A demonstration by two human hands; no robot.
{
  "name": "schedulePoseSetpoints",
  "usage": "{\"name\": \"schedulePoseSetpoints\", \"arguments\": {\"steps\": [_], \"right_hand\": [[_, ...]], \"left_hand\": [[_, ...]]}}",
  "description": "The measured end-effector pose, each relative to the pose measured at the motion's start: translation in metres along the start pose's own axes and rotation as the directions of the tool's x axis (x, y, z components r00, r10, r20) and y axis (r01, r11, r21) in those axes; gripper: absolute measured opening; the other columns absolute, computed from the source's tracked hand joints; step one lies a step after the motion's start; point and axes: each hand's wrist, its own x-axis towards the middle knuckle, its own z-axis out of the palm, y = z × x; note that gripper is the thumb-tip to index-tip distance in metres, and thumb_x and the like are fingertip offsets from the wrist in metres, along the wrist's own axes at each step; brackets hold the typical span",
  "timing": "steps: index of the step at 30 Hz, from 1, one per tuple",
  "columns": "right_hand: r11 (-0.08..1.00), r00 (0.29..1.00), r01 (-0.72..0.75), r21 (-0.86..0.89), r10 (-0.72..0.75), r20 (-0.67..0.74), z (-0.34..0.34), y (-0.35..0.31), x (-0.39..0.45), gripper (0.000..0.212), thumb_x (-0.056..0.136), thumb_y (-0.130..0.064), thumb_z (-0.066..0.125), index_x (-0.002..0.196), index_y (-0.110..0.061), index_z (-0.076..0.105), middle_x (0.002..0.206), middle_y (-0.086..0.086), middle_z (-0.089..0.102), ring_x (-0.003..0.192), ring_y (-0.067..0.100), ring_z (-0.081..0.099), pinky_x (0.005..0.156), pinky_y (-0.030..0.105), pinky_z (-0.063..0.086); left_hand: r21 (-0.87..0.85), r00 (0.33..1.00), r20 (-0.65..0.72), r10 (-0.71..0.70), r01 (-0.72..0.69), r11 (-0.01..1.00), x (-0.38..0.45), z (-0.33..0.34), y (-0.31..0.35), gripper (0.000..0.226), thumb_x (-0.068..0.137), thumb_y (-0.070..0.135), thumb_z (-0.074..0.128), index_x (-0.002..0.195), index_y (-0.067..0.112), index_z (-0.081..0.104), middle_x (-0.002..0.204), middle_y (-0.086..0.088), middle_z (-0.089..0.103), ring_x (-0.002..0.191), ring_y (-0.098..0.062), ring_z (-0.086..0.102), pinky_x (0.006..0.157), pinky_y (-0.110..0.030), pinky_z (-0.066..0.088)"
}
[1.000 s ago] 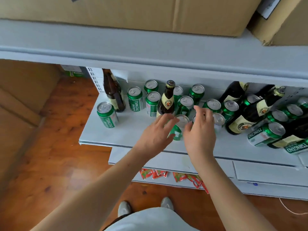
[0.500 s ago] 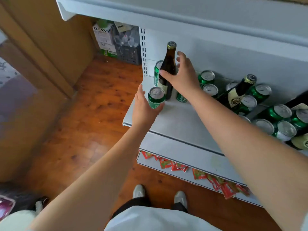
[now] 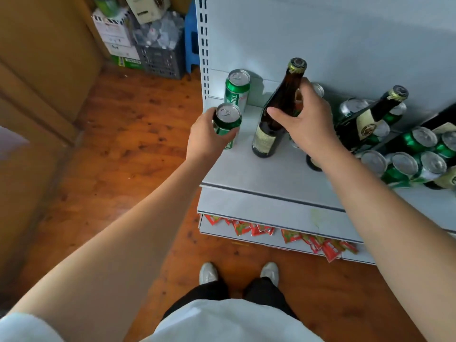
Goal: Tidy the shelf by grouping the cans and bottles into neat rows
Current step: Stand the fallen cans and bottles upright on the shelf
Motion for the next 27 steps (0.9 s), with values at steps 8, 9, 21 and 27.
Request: {"name": "schedulePoseSetpoints", "arguments": {"steps": [8,9,21,27], "right_hand": [[0.996,0.995,-0.074,-0.046,0.071,-0.071,-0.019,0.029,-0.031,0.049,0.084,-0.036,0.072,0.124,-0.015,0.052,0.112,0.002,0.066,0.104,0.016,0.061,0.088,0.025,0.047],[0.996,0.994,-0.084,-0.04,0.08,-0.078,-0.019,0.032,-0.032,0.052,0.084,-0.036,0.072,0.126,-0.015,0.05,0.114,0.003,0.065,0.106,0.018,0.061,0.09,0.029,0.048],[0.99,0.658,-0.1,-0.102,-0.012,-0.753,-0.055,0.031,-0.069,0.03,0.09,-0.032,0.066,0.103,-0.006,0.059,0.096,0.003,0.059,0.08,0.016,0.057,0.069,0.033,0.051],[0.955,0.9,-0.297,0.006,0.282,-0.333,-0.071,0.076,-0.053,0.052,0.082,-0.041,0.074,0.121,-0.014,0.054,0.108,-0.004,0.056,0.096,0.007,0.051,0.081,0.017,0.039]], "left_hand": [[0.045,0.99,0.137,0.007,-0.013,0.999,0.017,0.019,0.019,0.075,0.08,0.038,0.079,0.142,0.016,0.044,0.136,-0.002,0.058,0.124,-0.02,0.056,0.098,-0.03,0.048],[0.086,0.993,0.117,0.006,-0.016,0.996,0.015,0.018,0.023,0.081,0.08,0.038,0.079,0.146,0.015,0.037,0.139,-0.005,0.055,0.128,-0.021,0.052,0.1,-0.031,0.044],[-0.077,0.933,0.201,0.299,-0.289,0.954,-0.05,0.076,0.077,0.078,0.077,0.027,0.082,0.141,0.011,0.041,0.132,-0.007,0.047,0.118,-0.019,0.051,0.094,-0.018,0.039],[-0.106,0.979,0.169,0.119,-0.102,0.989,-0.042,0.103,0.087,0.065,0.074,0.028,0.082,0.127,0.01,0.049,0.121,-0.009,0.056,0.11,-0.027,0.057,0.081,-0.03,0.044]]}}
